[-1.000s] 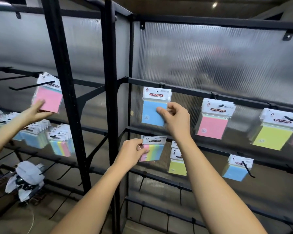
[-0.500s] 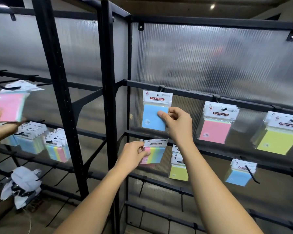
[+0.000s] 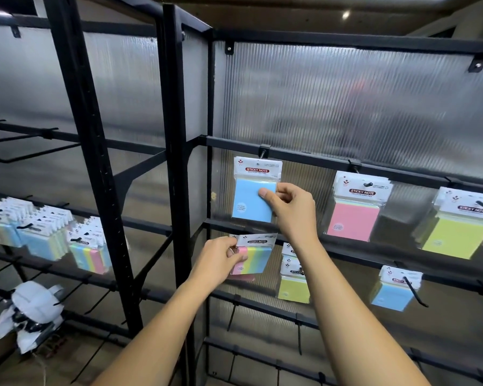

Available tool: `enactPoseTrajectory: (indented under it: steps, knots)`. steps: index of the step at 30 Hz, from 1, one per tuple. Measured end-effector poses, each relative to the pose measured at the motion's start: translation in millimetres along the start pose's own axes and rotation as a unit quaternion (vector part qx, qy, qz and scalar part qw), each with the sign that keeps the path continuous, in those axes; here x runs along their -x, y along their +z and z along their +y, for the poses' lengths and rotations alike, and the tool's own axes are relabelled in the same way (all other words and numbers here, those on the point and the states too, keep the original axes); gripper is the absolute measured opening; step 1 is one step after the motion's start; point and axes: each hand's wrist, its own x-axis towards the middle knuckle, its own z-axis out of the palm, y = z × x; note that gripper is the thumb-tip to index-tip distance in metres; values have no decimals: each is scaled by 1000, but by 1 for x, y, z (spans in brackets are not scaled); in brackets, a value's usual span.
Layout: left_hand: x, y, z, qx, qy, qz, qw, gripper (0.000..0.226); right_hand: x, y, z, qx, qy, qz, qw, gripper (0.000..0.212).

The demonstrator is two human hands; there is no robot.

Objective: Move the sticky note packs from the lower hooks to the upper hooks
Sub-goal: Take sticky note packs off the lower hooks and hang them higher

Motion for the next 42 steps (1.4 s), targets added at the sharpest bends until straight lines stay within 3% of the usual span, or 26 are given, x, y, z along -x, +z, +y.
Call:
enactPoseTrajectory:
  steps: [12,16,22,26,31,38,42]
  knots:
    - [6,0,3,1,0,-2,1000,26,9,-2,-7,-4,-8,1,1000,12]
    - [6,-1,4,-3,3,-5,1000,21,5,1,-4,11,4,11,1000,30]
    - [7,0,3,-3,-8,-19,1000,12,-1,4,1,47,24,15,998,20]
    - [11,5,-4,10,-15,-11,1000,36,6,2,14,80,26,10,996,30]
    - [18,14,-2,27,-11,-29,999,40,37,-19,46,109,82,-24,990,21]
    - [22,56,31,46,20,-73,996,38,103,-88,105,171,145,50,973,22]
    - [28,90,62,59,40,-106,992,30,131,-127,129,173,206,-16,963,16]
